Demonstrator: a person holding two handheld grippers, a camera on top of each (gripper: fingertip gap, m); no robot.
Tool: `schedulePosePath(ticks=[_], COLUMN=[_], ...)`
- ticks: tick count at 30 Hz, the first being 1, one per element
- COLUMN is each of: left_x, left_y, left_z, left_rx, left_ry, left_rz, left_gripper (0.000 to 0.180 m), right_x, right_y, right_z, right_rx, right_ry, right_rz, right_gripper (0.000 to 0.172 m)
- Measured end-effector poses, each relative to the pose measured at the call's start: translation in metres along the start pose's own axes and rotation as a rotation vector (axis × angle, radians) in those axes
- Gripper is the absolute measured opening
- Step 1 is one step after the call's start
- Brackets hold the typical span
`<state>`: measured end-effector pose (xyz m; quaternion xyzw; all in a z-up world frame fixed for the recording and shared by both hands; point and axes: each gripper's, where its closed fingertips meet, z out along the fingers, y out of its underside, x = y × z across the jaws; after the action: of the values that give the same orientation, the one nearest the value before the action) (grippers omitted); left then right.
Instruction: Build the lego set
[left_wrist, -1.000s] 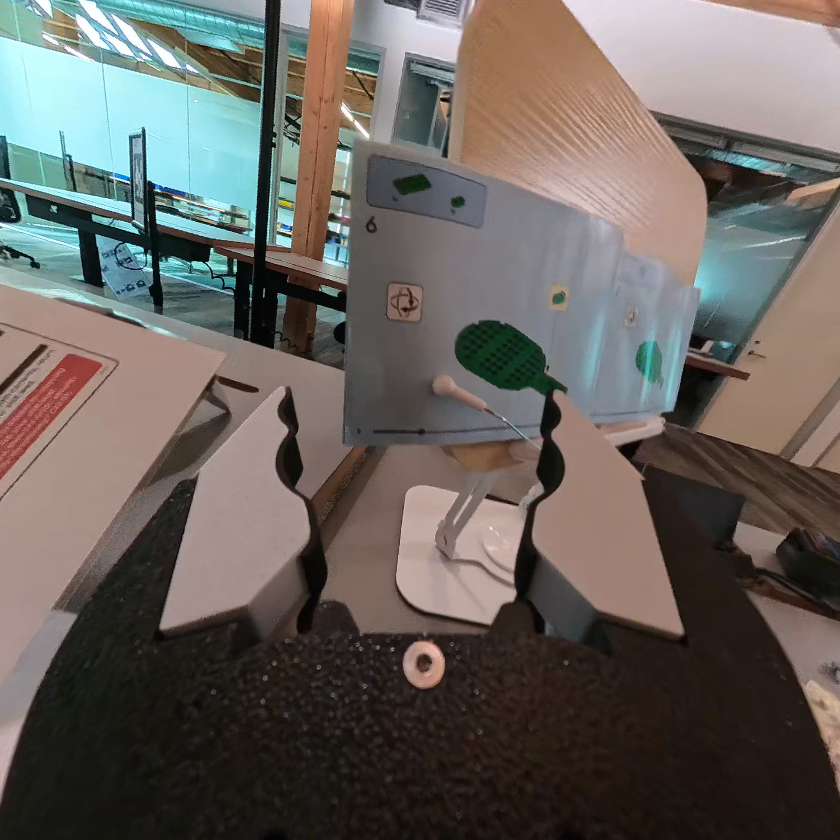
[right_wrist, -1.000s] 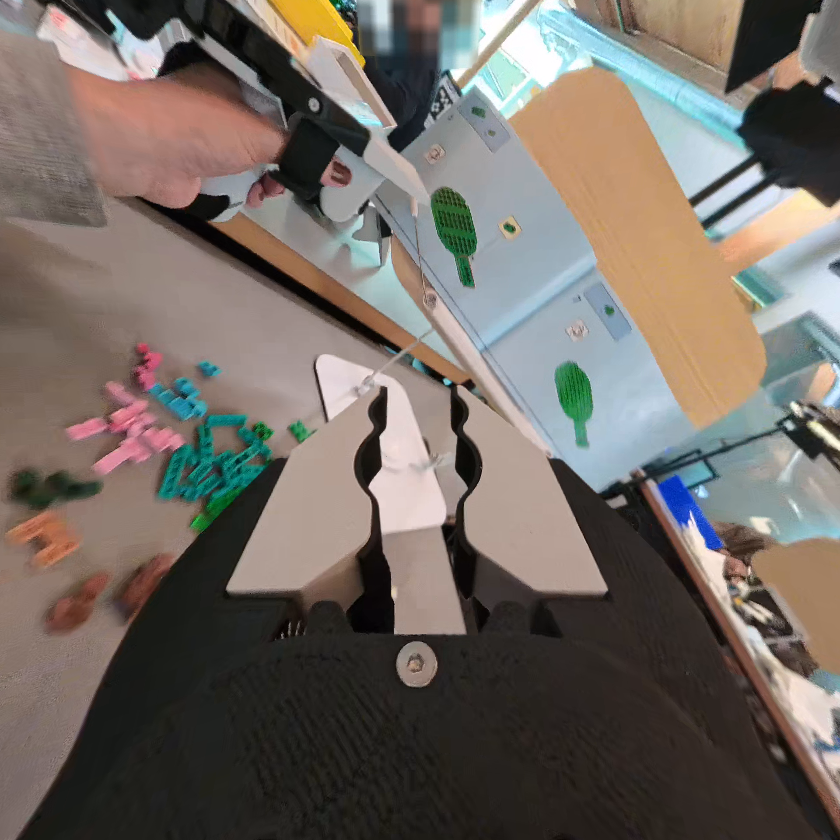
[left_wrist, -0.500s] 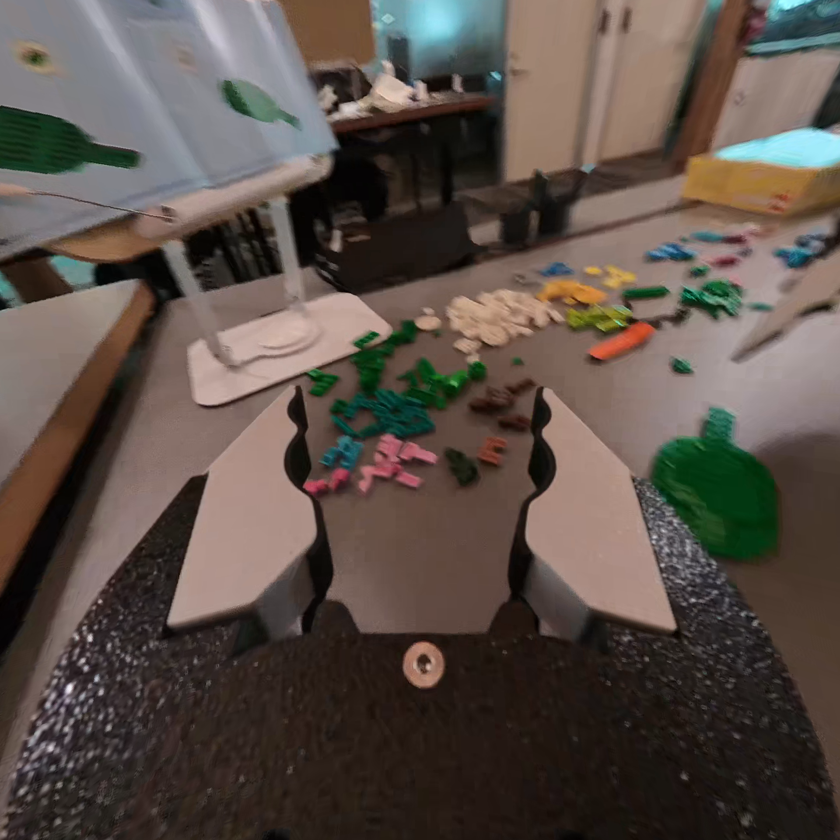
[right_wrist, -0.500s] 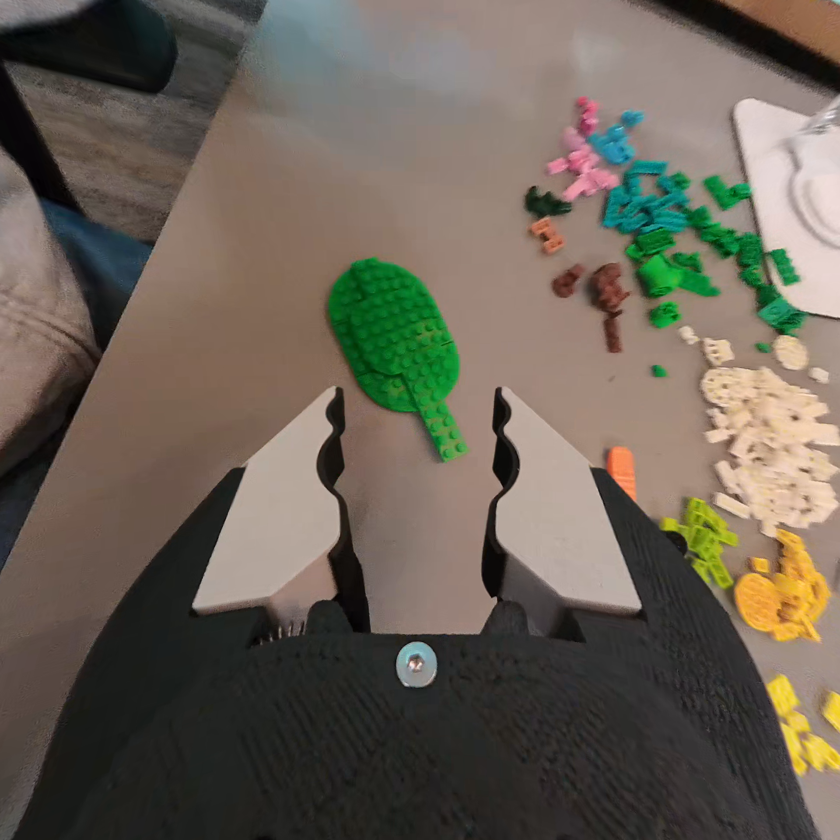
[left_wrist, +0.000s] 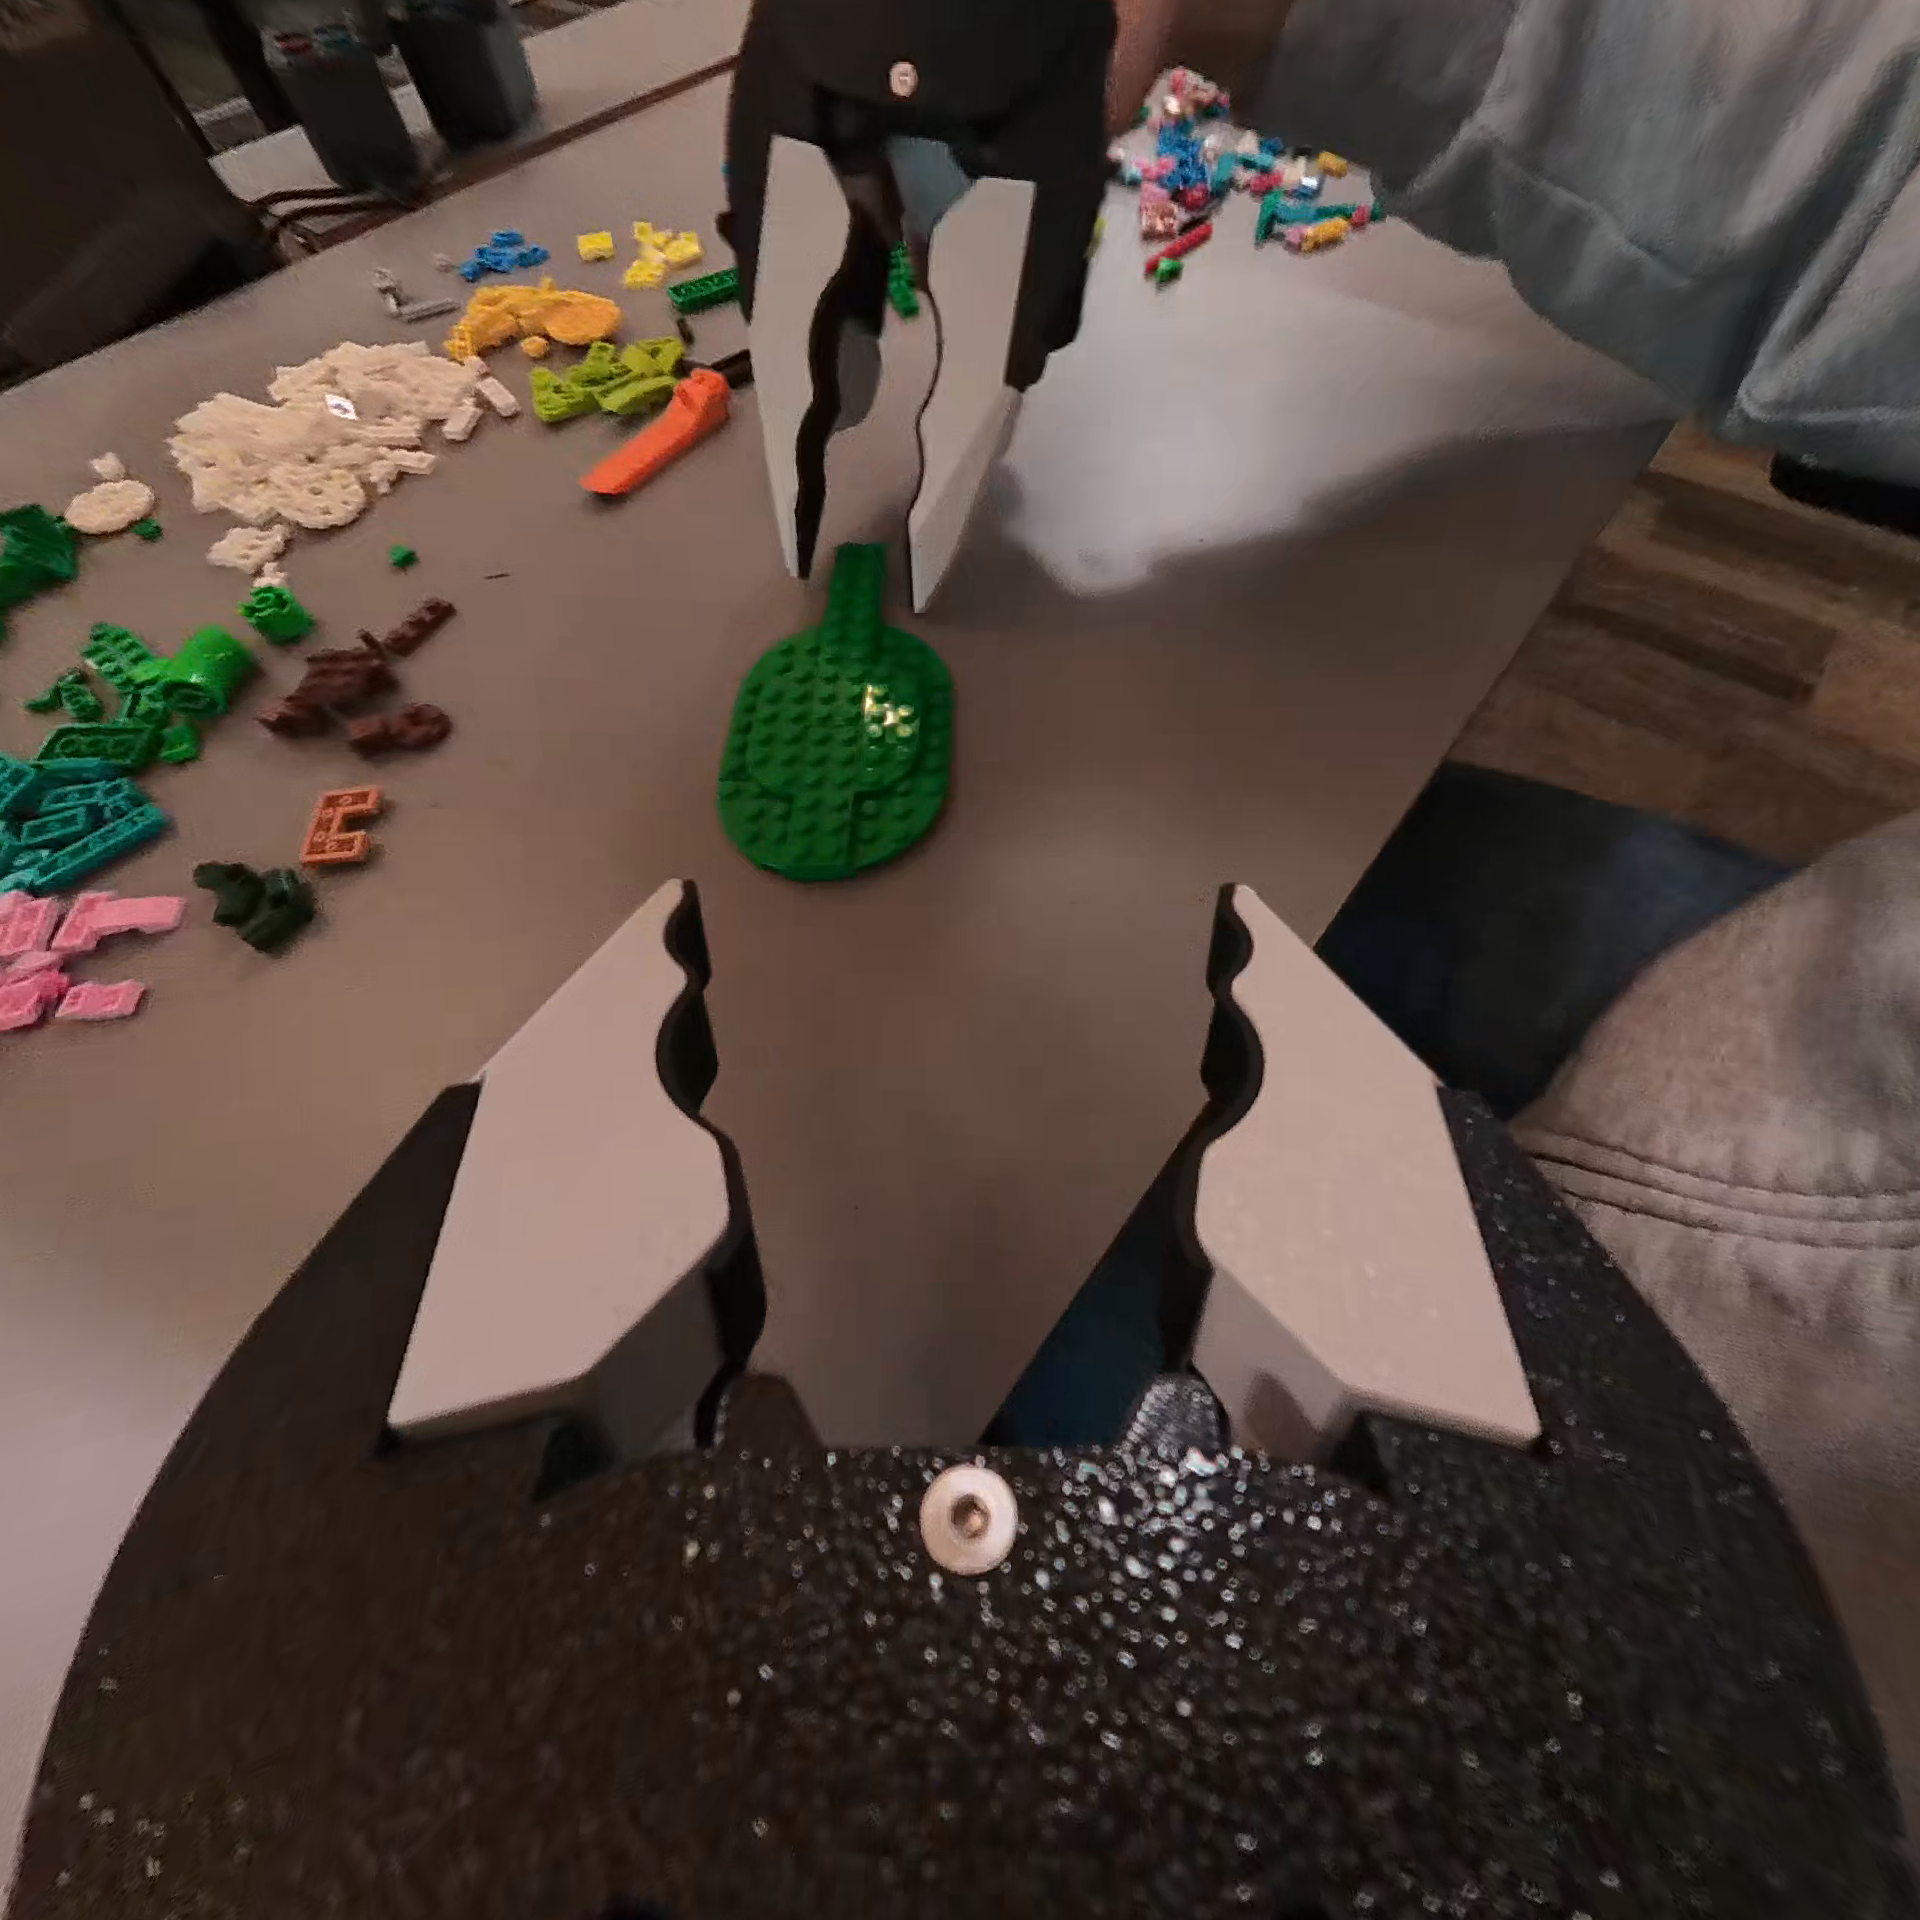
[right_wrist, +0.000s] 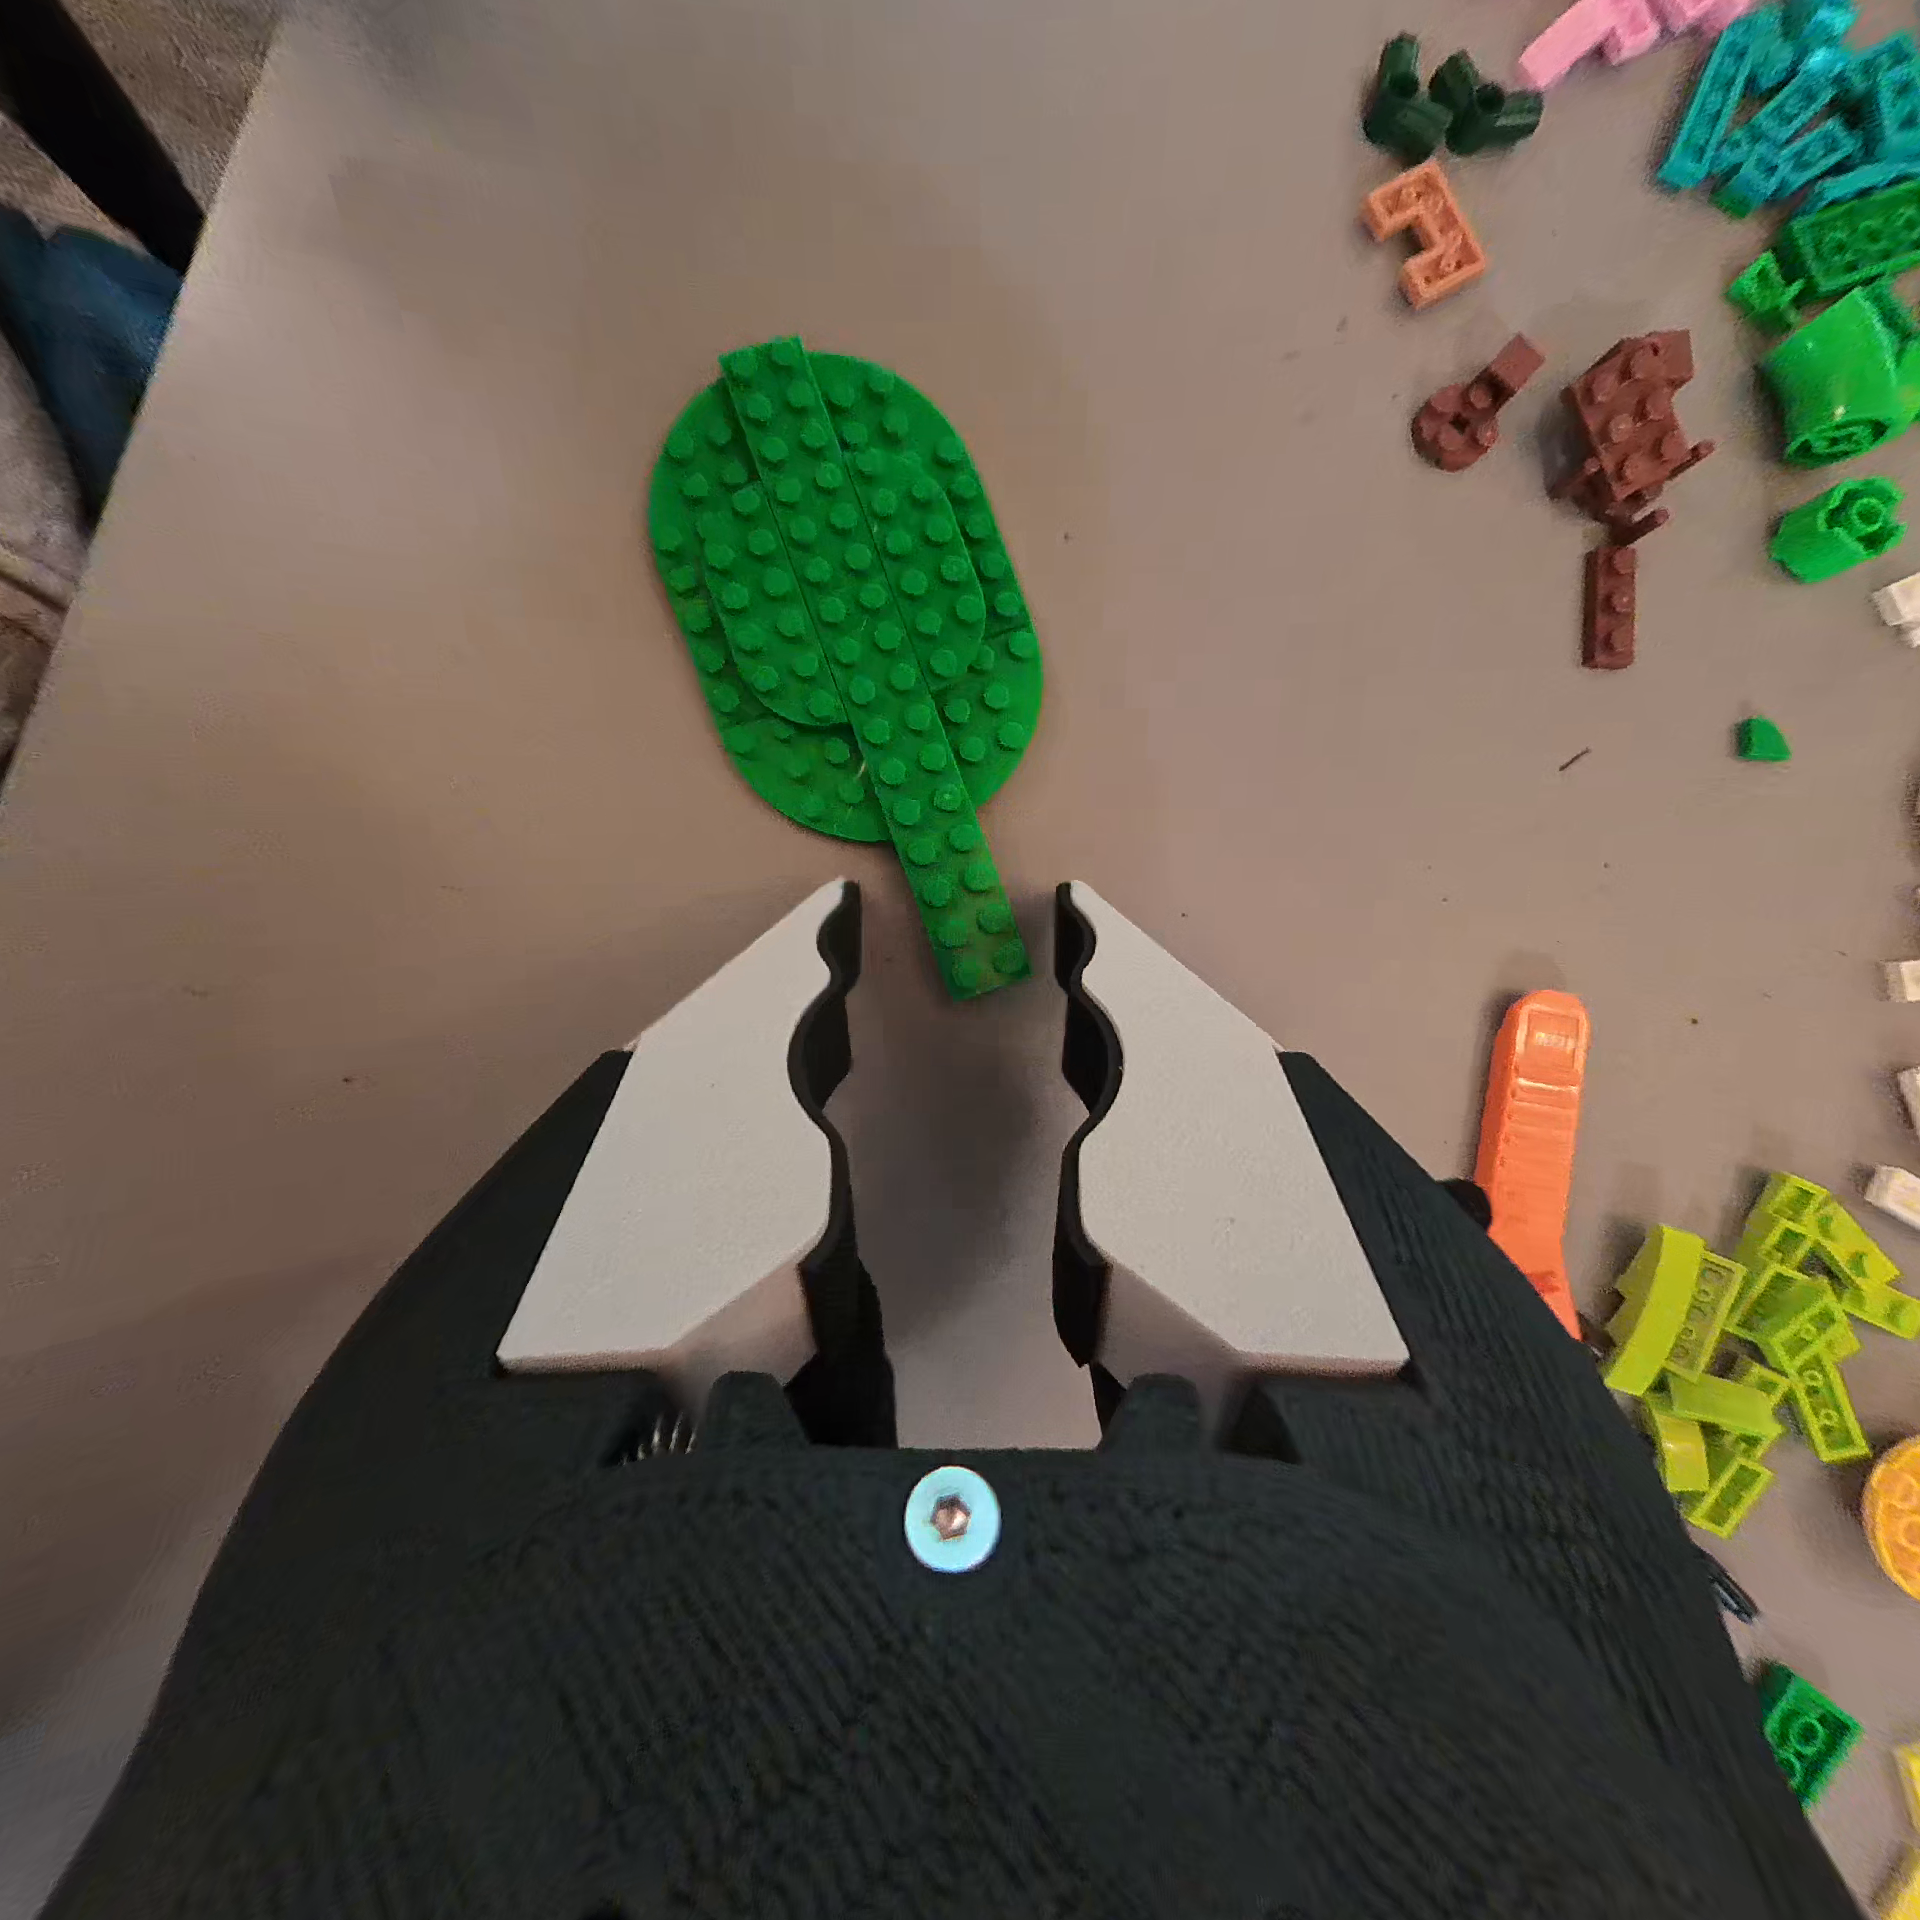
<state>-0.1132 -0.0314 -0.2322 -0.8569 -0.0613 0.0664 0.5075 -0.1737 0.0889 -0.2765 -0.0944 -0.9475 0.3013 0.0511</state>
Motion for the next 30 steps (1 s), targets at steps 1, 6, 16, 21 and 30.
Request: schedulePosePath(ticks=[1,6,16,21,30], left_x=[0.001,-0.005,-0.048,-0.057,-0.076], left_y=[0.0,0.0,0.005,0.0,0.003], left_z=[0.003,0.021,0.053,0.061,0.073], left_rx=[-0.014,-0.058,-0.19,-0.255,-0.323], left_ry=[-0.005,-0.054,-0.134,-0.137,-0.244], left_rz=[0.021,0.164,0.419,0.587,0.764], left_gripper=[0.092,0.065,0.072,0.064,0.027], right_x=[-0.001,-0.005,-0.01,-0.008,-0.01], right_y=[-0.001,-0.002,-0.013,-0.024,-0.027], right_z=[0.001,0.003,0.003,-0.007,-0.014], right_rx=[-0.005,-0.059,-0.029,0.055,0.09], right_ry=[-0.014,-0.031,-0.26,-0.298,-0.211], right_rz=[0.009,0.03,0.284,0.326,0.258], right_gripper=[0.033,0.017,0.015,0.015,0.018])
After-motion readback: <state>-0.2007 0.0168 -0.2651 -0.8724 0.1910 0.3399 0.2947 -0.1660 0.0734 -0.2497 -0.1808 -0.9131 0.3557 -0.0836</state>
